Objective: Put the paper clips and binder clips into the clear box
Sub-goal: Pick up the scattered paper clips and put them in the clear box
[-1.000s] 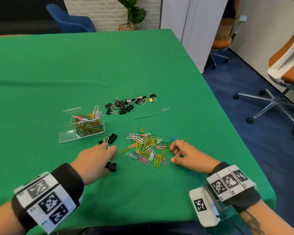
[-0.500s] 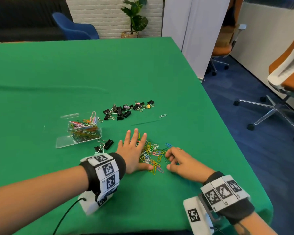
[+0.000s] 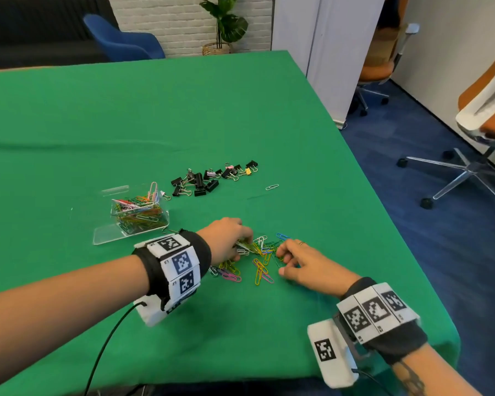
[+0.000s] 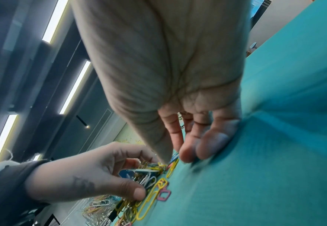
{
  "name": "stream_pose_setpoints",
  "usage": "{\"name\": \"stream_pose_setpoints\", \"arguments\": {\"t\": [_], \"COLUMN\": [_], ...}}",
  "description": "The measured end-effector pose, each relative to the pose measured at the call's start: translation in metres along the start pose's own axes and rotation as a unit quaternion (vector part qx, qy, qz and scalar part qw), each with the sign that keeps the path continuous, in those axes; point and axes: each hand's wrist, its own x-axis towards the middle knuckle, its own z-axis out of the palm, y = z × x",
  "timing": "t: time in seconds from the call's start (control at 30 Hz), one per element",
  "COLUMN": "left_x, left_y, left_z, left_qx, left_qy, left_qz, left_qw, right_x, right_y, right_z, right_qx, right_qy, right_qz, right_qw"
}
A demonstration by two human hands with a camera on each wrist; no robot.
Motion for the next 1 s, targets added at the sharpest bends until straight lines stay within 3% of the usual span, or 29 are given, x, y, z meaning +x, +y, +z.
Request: {"name": "stream_pose_setpoints", "arguments": {"t": [0.13,0.33,0.5,0.67,0.9,1.0], "left_x": [-0.001,-0.014,-0.042,-0.071,-0.069,-0.067], "left_y": [-0.005,-0.016,-0.048,-0.106,-0.141,-0.147], "left_z": [0.0,-0.011,-0.041,-0.065,-0.052,-0.046], "left_qx": [-0.009,-0.145,-0.268,-0.369,-0.356,-0.373], "left_qy": [0.017,0.095,0.197,0.279,0.302,0.329], "left_qz": [0.006,-0.013,-0.056,-0.14,-0.181,-0.179], "left_qw": [1.0,0.985,0.941,0.875,0.866,0.849], "right_x": [-0.001,-0.003,-0.004,-0.004,0.021,0.035], "right_y": [-0.001,-0.001,0.001,-0.006,-0.073,-0.101], "right_z": [-0.001,-0.002,-0.002,-0.003,-0.005,0.003], "right_qx": [-0.004,-0.01,-0.011,-0.052,-0.21,-0.236], "right_qy": [0.0,0.009,0.012,0.0,0.002,-0.014], "right_qz": [-0.003,-0.017,-0.023,-0.026,-0.081,-0.098], "right_qw": [1.0,1.0,1.0,0.998,0.974,0.967]}}
